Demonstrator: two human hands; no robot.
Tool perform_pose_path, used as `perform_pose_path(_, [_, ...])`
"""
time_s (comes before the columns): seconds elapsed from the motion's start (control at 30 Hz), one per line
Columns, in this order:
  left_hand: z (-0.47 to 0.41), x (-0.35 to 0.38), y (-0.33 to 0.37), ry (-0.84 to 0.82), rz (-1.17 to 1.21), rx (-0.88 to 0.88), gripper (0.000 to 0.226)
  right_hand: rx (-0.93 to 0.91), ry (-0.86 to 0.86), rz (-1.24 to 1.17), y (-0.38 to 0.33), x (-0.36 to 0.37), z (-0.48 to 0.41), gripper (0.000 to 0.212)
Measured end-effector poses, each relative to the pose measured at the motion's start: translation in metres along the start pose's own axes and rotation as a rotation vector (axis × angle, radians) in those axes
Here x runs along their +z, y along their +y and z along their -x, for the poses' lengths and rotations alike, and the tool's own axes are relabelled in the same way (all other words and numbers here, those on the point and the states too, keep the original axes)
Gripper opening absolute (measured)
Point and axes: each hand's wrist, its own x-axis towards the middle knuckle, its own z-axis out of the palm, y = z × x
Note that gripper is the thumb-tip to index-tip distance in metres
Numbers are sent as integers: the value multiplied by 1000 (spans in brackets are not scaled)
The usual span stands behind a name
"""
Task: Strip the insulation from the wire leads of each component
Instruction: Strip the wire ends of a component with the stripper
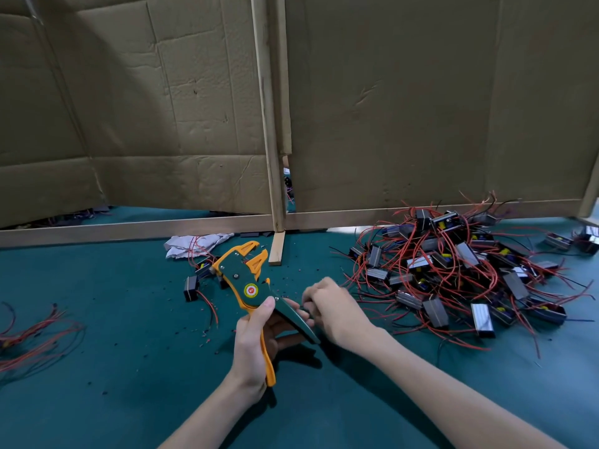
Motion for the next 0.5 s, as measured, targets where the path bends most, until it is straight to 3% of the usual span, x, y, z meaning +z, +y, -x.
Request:
perform_pose_path(0.2, [-1,-3,2,-4,-28,16,43,42,101,-132,11,-6,8,18])
perform_pose_path(0.4, [-2,-5,4,-14,-50,-4,44,117,96,-252,22,-19,19,15])
perform_pose_path(0.5, [-3,-4,5,-37,-52,-31,43,132,145,-290,23,-24,19,5])
